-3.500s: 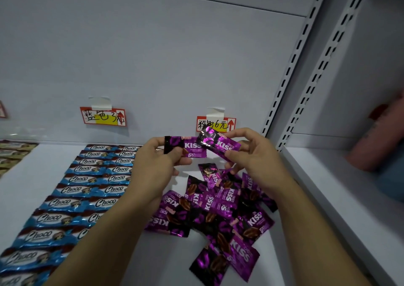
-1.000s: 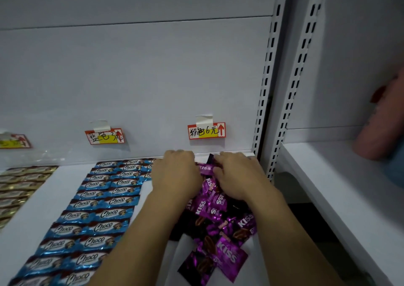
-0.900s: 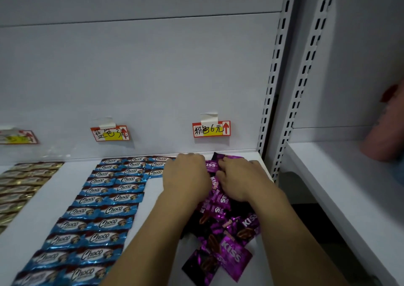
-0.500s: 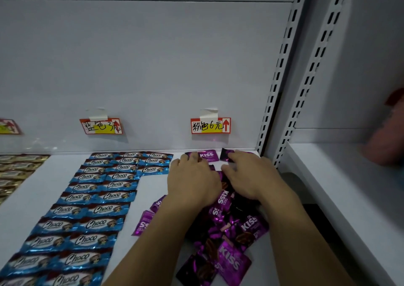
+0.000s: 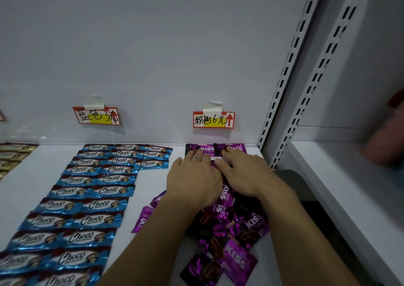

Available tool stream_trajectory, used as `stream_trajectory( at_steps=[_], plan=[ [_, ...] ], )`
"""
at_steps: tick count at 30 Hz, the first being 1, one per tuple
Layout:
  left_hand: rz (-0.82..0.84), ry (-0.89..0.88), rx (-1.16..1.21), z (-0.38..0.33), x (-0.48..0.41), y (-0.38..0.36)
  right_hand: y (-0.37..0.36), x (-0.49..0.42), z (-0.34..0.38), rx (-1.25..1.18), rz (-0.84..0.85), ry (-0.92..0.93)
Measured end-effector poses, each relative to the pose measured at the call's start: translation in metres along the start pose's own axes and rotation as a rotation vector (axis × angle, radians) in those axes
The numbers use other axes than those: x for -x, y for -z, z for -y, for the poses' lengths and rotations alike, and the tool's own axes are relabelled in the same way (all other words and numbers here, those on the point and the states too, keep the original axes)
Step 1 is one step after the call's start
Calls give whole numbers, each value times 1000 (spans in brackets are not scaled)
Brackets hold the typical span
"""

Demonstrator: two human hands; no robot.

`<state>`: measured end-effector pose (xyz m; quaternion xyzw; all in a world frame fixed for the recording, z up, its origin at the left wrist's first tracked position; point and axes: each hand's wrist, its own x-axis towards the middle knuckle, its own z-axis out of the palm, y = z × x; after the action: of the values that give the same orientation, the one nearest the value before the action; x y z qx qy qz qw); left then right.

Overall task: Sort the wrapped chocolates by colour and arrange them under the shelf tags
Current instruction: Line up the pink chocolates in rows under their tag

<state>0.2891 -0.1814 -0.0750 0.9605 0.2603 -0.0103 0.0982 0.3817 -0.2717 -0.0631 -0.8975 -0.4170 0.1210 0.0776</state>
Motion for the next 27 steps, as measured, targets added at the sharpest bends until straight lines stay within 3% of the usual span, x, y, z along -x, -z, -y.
stream_trajectory(
  at_steps=[9,15,20,27],
  plan=[
    [15,-14,44,4,-1,1,2,2,5,-31,12,13],
    [-90,-125,109,15,24,16,25,27,-1,-81,-174,9],
    [92,-138,133,24,32,24,29,39,-6,-81,-20,-34],
    [-40,-98,156,25,27,23,25,35,-10,-188,1,-23]
  ],
)
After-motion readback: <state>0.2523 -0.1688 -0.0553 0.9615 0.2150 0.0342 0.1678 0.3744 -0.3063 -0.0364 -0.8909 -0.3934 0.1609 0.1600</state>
